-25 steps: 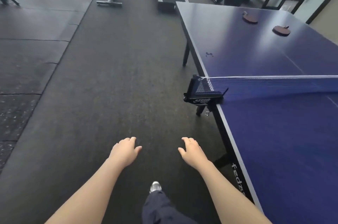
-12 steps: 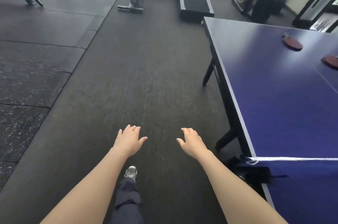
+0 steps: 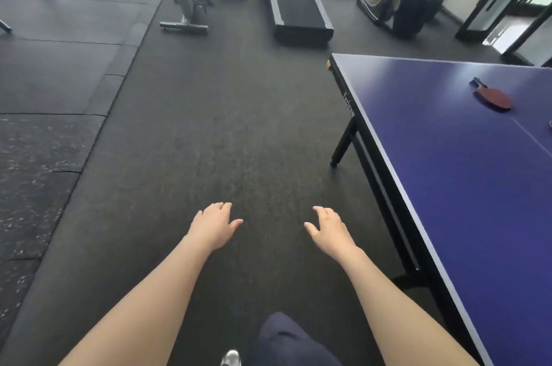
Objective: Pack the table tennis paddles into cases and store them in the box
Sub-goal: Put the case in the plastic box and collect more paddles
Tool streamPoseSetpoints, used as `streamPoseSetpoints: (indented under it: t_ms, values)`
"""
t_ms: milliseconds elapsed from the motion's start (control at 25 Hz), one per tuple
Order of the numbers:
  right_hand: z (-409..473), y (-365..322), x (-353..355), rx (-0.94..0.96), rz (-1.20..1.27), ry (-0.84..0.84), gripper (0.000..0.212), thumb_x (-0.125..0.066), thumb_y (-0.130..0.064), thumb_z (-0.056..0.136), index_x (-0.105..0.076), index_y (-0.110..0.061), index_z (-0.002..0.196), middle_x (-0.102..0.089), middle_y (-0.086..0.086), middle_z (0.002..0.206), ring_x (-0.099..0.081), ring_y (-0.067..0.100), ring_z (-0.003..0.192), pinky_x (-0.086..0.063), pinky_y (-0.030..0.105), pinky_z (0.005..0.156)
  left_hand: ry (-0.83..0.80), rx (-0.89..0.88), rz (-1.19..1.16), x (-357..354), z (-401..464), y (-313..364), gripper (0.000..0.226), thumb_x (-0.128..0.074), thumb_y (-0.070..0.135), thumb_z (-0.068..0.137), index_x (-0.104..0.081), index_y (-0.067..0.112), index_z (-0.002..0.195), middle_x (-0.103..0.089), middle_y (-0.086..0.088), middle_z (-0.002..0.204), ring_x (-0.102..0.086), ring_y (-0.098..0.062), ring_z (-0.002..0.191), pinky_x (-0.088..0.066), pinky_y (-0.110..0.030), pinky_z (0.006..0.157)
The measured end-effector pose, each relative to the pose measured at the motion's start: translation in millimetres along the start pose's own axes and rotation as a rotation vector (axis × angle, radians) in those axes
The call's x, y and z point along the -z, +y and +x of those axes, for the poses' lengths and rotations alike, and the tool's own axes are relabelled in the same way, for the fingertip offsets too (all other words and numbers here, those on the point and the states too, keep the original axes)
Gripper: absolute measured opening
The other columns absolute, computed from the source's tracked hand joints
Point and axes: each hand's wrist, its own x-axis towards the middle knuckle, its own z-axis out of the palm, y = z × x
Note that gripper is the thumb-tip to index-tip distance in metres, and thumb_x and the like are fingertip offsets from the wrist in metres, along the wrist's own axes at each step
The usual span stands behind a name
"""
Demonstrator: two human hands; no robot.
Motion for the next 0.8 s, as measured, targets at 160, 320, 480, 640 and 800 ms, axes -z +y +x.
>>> streamPoseSetpoints:
  t_ms: [160,320,480,640,800]
  values:
    - [109,12,34,-0.118,0.044,0.027,0.056,-0.043,-0.037,0.098,-0.028,-0.011,0.146,-0.036,0.01,0.147,-0.033,0.026,0.135,-0.031,0.038,0.108,0.007,-0.076,0.034,53,124,19,0.06,-0.039,0.047,0.099,-0.032,0.012,0.146,-0.039,-0.007,0.149,-0.037,-0.024,0.137,-0.03,-0.039,0.113]
    - [230,13,73,-0.154,0.073,0.05,0.057,-0.042,-0.038,0.098,-0.027,-0.012,0.146,-0.036,0.008,0.147,-0.034,0.025,0.134,-0.033,0.037,0.107,0.003,-0.072,0.066,96,242,44,0.061,-0.036,0.049,0.099,-0.028,0.013,0.149,-0.036,-0.006,0.151,-0.033,-0.022,0.14,-0.022,-0.039,0.115]
    - [346,-1,120,-0.136,0.056,0.046,0.057,-0.042,-0.039,0.098,-0.027,-0.011,0.146,-0.036,0.009,0.147,-0.033,0.025,0.135,-0.031,0.038,0.109,0.009,-0.106,0.05,148,353,69,0.062,-0.037,0.048,0.099,-0.027,0.013,0.149,-0.035,-0.006,0.152,-0.033,-0.022,0.14,-0.022,-0.039,0.117]
    - [438,-25,146,-0.106,0.039,0.006,0.058,-0.043,-0.039,0.098,-0.028,-0.011,0.146,-0.038,0.01,0.145,-0.034,0.026,0.135,-0.031,0.039,0.109,-0.027,-0.093,0.048,188,443,70,0.062,-0.038,0.049,0.099,-0.027,0.013,0.149,-0.041,-0.008,0.148,-0.038,-0.024,0.137,-0.03,-0.04,0.113]
    - [554,-53,164,-0.112,0.046,-0.031,0.058,-0.042,-0.039,0.098,-0.026,-0.011,0.147,-0.036,0.009,0.147,-0.033,0.025,0.136,-0.031,0.039,0.11,-0.052,-0.089,0.044,225,557,47,0.061,-0.037,0.049,0.099,-0.028,0.013,0.148,-0.044,-0.008,0.145,-0.042,-0.025,0.134,-0.034,-0.038,0.11]
